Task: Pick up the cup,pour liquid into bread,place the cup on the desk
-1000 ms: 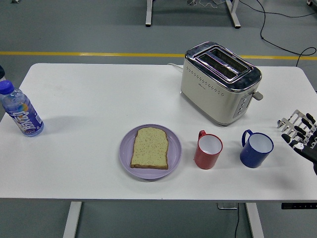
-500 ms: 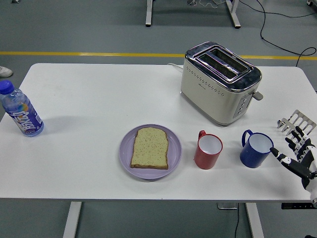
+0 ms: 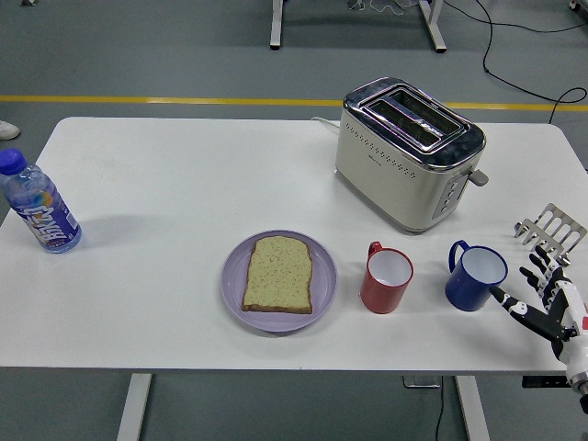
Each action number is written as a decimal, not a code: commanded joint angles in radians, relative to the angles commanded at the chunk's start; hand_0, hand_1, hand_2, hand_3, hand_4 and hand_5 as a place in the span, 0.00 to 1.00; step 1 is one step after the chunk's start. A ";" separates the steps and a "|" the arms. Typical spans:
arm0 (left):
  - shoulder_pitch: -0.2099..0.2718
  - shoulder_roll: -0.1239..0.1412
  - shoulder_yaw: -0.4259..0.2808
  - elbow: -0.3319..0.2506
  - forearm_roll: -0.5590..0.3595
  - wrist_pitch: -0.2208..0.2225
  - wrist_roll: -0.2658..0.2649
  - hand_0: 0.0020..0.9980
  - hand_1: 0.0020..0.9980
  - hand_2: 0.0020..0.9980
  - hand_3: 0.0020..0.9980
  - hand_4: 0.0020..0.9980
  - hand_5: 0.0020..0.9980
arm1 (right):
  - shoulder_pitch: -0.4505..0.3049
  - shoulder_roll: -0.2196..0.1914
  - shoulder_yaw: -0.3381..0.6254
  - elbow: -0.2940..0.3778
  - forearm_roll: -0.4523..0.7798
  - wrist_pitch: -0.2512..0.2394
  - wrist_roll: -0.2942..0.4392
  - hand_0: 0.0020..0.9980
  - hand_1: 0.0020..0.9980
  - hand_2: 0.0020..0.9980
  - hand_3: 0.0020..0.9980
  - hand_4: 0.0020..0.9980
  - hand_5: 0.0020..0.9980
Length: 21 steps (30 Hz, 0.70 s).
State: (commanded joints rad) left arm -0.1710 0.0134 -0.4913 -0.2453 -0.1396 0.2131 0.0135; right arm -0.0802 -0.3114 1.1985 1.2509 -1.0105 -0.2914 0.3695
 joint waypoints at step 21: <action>0.006 0.000 -0.008 -0.001 0.016 0.000 0.004 0.69 0.76 0.77 0.61 0.40 1.00 | 0.078 0.021 -0.071 -0.096 -0.025 -0.027 0.021 0.98 0.88 0.98 1.00 1.00 0.22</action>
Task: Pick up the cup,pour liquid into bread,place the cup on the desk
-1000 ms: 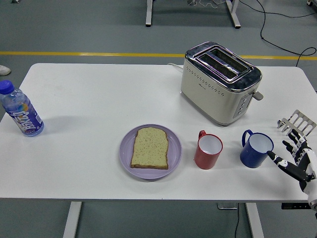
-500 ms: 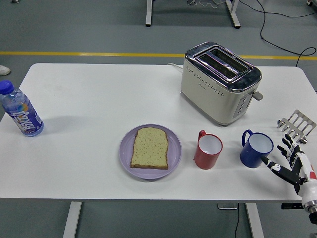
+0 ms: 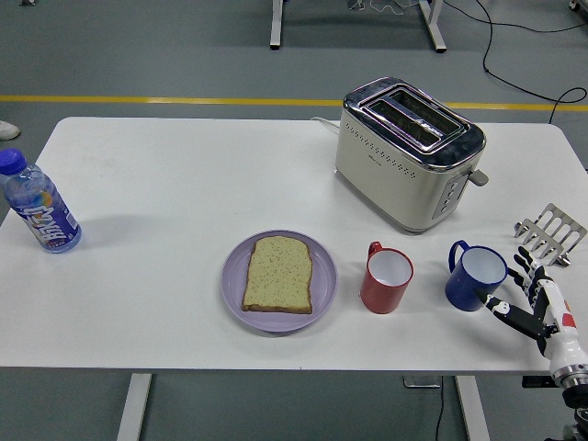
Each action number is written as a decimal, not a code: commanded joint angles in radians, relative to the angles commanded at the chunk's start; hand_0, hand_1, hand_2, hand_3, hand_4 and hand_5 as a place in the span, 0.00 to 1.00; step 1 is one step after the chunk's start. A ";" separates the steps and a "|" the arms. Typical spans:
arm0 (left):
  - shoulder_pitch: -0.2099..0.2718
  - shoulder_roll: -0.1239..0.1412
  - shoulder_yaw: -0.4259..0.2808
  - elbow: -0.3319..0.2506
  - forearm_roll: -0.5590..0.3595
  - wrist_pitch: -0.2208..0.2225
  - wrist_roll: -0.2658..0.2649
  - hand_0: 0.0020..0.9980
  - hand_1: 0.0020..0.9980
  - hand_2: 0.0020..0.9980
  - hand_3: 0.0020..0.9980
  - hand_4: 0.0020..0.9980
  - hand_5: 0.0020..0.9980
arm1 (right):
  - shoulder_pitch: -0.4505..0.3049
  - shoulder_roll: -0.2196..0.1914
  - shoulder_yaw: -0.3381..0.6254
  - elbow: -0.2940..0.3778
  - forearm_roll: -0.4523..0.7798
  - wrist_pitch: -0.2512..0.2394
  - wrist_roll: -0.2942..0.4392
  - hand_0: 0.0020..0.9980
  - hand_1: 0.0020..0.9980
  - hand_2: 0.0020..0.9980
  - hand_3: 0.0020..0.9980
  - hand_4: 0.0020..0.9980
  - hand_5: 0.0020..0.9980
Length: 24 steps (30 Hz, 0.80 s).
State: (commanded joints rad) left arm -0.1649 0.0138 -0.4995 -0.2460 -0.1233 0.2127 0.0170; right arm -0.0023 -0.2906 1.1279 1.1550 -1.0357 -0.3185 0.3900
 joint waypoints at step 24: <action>-0.006 0.000 0.018 0.000 -0.032 -0.002 -0.008 0.69 0.76 0.77 0.61 0.40 1.00 | 0.093 0.037 -0.057 -0.092 -0.020 -0.002 -0.002 0.97 0.88 0.97 1.00 1.00 0.21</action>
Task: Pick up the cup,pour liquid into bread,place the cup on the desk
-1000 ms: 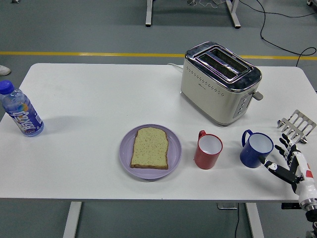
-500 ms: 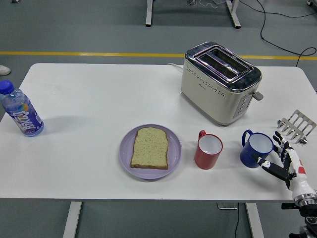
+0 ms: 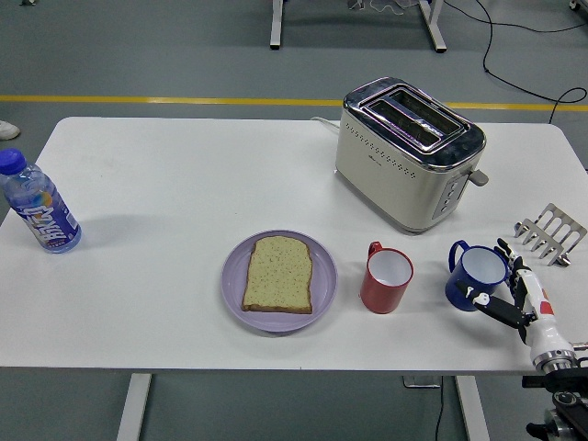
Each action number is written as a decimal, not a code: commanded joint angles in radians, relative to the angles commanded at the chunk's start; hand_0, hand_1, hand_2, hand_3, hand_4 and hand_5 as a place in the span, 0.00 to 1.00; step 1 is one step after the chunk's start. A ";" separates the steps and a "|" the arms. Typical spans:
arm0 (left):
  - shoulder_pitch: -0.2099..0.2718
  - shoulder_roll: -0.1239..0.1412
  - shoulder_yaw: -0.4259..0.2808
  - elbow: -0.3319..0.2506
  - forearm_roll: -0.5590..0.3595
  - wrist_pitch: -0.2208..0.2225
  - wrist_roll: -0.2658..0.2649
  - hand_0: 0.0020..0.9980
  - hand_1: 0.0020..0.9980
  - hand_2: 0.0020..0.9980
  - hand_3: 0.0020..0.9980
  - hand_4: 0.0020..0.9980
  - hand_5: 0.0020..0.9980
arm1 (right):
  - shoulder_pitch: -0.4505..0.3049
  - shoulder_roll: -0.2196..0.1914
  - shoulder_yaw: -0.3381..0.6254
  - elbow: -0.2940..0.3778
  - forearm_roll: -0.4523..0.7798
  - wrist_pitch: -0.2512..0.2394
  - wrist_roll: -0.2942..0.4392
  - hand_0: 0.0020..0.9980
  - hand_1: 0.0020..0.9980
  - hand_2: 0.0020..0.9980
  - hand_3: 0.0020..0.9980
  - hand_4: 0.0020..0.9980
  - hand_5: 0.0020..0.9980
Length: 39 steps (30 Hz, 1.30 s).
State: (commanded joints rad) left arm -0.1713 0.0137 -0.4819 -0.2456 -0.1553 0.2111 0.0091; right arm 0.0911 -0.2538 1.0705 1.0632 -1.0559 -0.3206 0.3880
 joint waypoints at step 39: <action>0.000 0.000 0.012 -0.002 -0.020 0.001 -0.005 0.69 0.76 0.77 0.61 0.40 1.00 | 0.062 0.023 -0.047 -0.079 0.015 -0.013 0.018 0.95 0.84 0.91 0.98 1.00 0.19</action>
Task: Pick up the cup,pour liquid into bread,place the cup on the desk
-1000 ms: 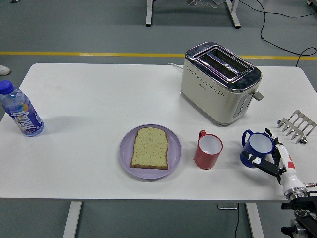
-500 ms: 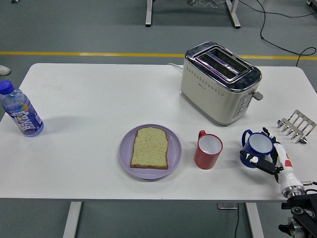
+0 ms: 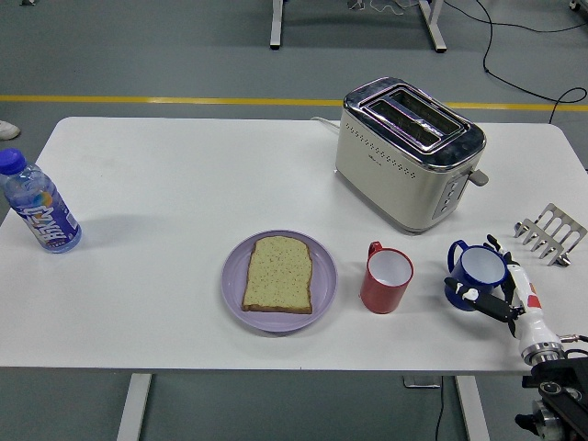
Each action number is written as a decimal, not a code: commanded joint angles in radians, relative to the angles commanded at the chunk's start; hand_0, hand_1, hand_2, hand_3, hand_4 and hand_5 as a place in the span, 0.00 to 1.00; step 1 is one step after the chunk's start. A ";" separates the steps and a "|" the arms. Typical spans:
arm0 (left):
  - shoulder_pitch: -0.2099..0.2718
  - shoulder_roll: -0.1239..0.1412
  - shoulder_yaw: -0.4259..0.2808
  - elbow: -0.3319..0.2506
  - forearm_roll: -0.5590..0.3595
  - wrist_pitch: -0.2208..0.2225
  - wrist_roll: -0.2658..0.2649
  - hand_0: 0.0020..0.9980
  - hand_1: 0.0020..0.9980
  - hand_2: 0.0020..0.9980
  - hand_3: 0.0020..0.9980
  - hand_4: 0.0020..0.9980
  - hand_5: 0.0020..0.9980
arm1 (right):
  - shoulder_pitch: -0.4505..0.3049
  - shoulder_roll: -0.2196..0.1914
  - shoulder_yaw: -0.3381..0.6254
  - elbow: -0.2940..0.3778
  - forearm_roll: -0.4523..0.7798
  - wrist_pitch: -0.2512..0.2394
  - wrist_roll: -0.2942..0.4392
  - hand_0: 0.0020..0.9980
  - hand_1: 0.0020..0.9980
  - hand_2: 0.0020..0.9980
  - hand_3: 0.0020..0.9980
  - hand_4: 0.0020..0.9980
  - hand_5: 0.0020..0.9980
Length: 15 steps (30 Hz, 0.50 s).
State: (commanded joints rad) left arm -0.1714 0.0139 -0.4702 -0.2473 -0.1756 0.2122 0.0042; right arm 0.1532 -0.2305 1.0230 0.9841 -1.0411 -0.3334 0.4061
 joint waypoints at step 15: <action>0.003 0.000 -0.010 -0.002 0.017 0.003 0.006 0.69 0.76 0.77 0.61 0.40 1.00 | -0.004 0.000 -0.006 -0.007 0.016 -0.001 0.002 0.90 0.78 0.87 0.91 1.00 0.18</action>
State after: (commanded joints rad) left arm -0.1685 0.0138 -0.4798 -0.2490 -0.1591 0.2155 0.0105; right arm 0.1496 -0.2308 1.0167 0.9771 -1.0246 -0.3339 0.4081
